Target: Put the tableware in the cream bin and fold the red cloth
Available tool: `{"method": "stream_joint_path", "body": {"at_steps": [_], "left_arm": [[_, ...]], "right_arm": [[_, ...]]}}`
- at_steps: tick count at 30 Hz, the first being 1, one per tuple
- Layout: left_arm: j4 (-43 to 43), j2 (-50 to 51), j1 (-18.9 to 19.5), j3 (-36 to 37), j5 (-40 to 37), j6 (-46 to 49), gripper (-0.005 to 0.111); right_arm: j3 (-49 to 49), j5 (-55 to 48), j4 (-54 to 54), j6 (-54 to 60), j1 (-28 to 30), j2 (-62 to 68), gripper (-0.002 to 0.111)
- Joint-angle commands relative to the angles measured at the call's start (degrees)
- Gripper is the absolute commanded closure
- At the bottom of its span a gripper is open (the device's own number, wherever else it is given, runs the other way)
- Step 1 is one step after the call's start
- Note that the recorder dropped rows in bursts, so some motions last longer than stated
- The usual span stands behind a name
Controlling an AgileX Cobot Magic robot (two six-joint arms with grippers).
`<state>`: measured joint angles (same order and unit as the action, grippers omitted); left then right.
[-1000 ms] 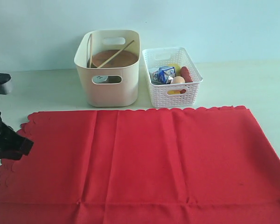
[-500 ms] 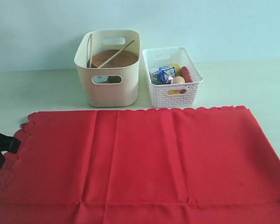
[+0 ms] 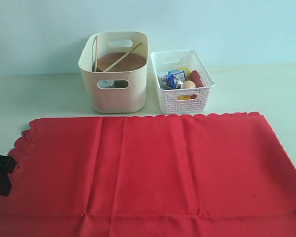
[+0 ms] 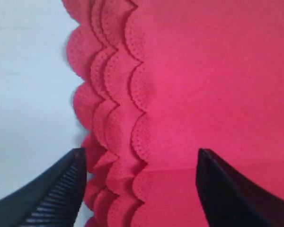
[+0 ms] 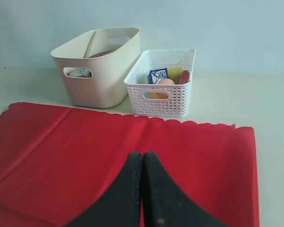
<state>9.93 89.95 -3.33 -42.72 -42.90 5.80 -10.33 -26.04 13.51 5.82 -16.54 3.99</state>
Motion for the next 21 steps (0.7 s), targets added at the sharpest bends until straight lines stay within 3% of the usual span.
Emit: {"method": "stream_joint_path", "body": {"at_steps": [1, 13, 21], "left_arm": [[-0.1, 4.6, 0.1, 0.1, 2.1, -0.1, 0.041], [-0.8, 9.4, 0.2, -1.3, 6.4, -0.2, 0.041], [1.7, 9.4, 3.8, -1.4, 5.8, 0.6, 0.041]], "right_arm": [[0.3, 0.1, 0.1, 0.0, 0.3, -0.1, 0.108], [0.3, 0.1, 0.1, 0.0, 0.3, -0.1, 0.108], [0.3, 0.0, 0.1, 0.0, 0.3, -0.1, 0.108]]}}
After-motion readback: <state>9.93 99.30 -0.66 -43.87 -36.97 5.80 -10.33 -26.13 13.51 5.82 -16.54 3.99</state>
